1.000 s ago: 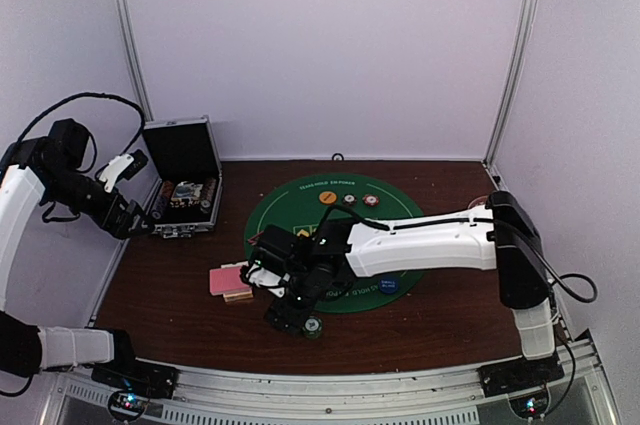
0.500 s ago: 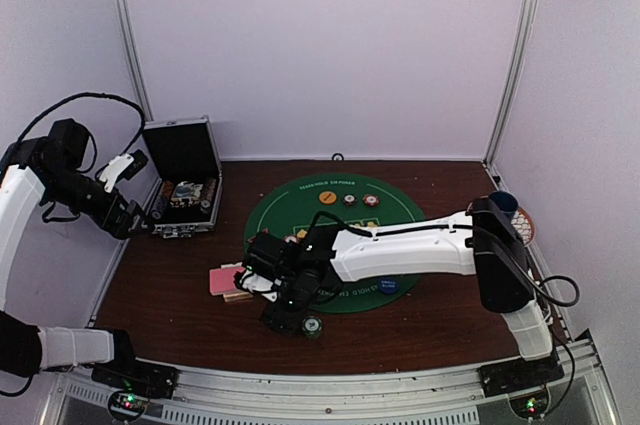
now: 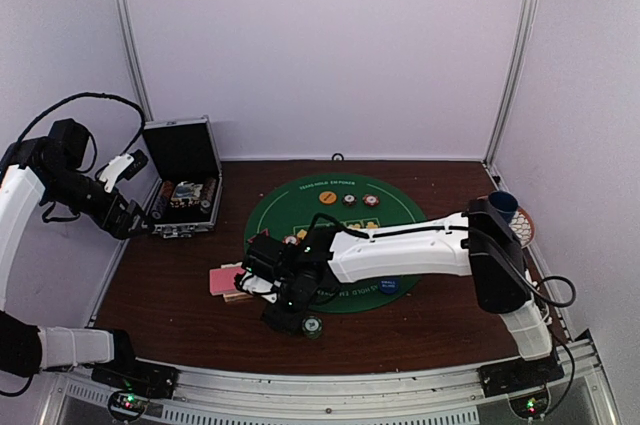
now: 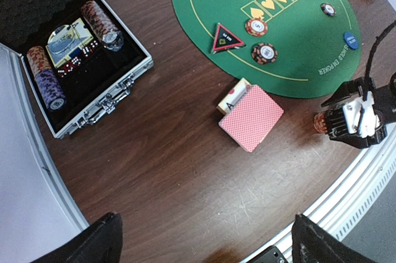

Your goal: Distribute texas hold em gaming equipment

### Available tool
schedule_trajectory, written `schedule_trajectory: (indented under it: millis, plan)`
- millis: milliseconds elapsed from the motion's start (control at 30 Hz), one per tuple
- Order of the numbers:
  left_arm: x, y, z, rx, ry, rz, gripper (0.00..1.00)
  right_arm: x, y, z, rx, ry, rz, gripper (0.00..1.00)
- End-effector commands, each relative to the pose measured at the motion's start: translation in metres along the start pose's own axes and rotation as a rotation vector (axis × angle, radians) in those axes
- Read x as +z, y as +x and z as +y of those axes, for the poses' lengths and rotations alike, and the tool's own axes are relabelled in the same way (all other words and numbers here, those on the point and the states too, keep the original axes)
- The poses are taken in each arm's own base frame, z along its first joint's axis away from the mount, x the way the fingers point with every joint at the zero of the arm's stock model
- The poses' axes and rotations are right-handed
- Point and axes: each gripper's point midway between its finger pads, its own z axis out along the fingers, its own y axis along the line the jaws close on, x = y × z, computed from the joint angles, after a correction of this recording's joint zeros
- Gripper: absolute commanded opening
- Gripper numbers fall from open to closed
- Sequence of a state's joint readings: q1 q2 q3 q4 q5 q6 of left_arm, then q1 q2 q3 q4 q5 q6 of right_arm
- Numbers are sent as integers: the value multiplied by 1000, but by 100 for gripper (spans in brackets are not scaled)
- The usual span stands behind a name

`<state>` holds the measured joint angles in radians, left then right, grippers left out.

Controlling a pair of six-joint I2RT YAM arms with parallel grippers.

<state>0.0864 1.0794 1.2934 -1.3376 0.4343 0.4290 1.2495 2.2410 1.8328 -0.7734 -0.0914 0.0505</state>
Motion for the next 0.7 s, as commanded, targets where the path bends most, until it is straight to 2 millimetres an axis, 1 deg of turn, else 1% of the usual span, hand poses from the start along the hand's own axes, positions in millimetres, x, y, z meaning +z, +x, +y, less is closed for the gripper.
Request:
schedule_trajectory:
  millis: [0,100,200,367,467,667]
  plan:
    - [-2,-3,0,11,1,-10,98,-1,-5,-2,-2,8,-8,60]
    - [-2,-3,1,11,0,-10,98,-2,-6,-2,-1,8,-12,53]
    - [-2,-2,1,11,-3,-10,98,-3,-6,-2,-1,7,-12,49]
    - [-3,-2,1,13,-5,-11,97,-2,-4,-2,0,6,-7,46]
    - [-3,-2,1,13,-9,-10,98,-2,-4,-2,1,7,-5,43]
    - [-4,-1,1,15,-12,-11,98,4,1,-3,-4,16,14,40]
